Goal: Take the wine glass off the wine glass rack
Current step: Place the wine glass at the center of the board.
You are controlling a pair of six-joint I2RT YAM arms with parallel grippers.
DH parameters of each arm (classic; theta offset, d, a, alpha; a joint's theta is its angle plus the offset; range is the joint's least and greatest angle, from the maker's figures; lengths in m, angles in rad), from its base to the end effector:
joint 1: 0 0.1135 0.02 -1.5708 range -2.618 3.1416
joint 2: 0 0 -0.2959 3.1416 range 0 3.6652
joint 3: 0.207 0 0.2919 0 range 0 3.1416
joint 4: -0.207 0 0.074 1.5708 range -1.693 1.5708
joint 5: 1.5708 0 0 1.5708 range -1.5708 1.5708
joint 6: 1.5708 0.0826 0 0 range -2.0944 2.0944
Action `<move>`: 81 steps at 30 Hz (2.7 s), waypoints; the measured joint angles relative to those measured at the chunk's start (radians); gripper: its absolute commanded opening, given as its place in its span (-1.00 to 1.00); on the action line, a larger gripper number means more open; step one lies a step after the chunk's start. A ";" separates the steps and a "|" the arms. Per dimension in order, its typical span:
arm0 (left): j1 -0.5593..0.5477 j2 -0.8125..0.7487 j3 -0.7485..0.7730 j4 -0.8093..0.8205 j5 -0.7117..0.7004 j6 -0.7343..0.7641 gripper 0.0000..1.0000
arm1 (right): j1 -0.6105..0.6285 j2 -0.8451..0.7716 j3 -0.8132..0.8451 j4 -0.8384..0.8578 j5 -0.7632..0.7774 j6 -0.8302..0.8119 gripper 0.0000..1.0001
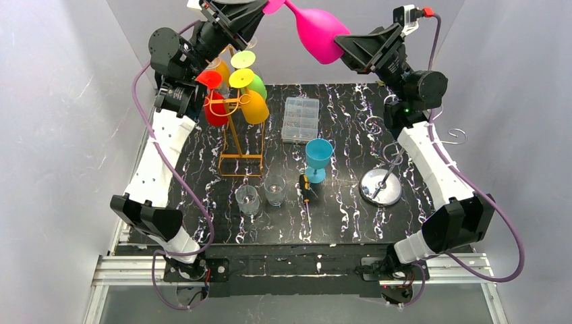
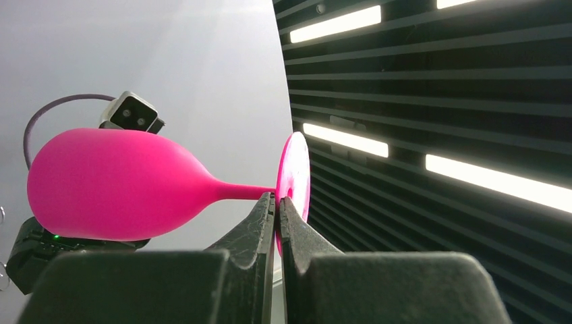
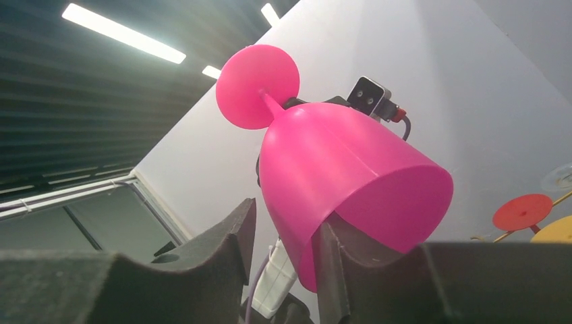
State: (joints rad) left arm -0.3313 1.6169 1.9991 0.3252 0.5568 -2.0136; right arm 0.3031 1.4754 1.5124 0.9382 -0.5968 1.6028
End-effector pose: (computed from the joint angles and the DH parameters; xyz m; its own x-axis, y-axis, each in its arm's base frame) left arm 0.3507 -0.1668 0.6650 -0.8560 -0.5167 0.0153 0.2742 -0.4790 -0.8339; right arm 0.3249 0.1502 0.5964 -0.5728 0.6871 -0.4470 -0.7721 -0.2692 0.5756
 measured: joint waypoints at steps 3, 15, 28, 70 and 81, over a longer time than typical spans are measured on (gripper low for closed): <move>0.000 -0.003 -0.010 0.024 0.000 -0.008 -1.00 | 0.000 0.000 -0.005 0.005 0.006 0.005 -0.36; 0.001 -0.010 -0.116 0.041 -0.019 0.024 0.09 | 0.005 -0.051 -0.005 -0.020 0.019 -0.040 -0.97; 0.001 -0.186 -0.240 -0.123 0.020 0.318 0.97 | 0.004 -0.158 0.087 -0.620 0.026 -0.386 -0.97; 0.001 -0.404 -0.055 -1.231 -0.476 1.452 0.97 | 0.826 0.089 0.659 -2.292 0.597 -1.084 -0.97; 0.001 -0.404 -0.055 -1.244 -0.480 1.464 0.97 | 0.875 0.067 0.243 -2.309 0.797 -1.075 -0.97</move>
State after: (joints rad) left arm -0.3305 1.2129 1.9442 -0.9192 0.0769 -0.5499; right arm 1.1786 1.5421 1.7554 -1.3712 0.2005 0.5282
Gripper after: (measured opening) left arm 0.983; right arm 0.040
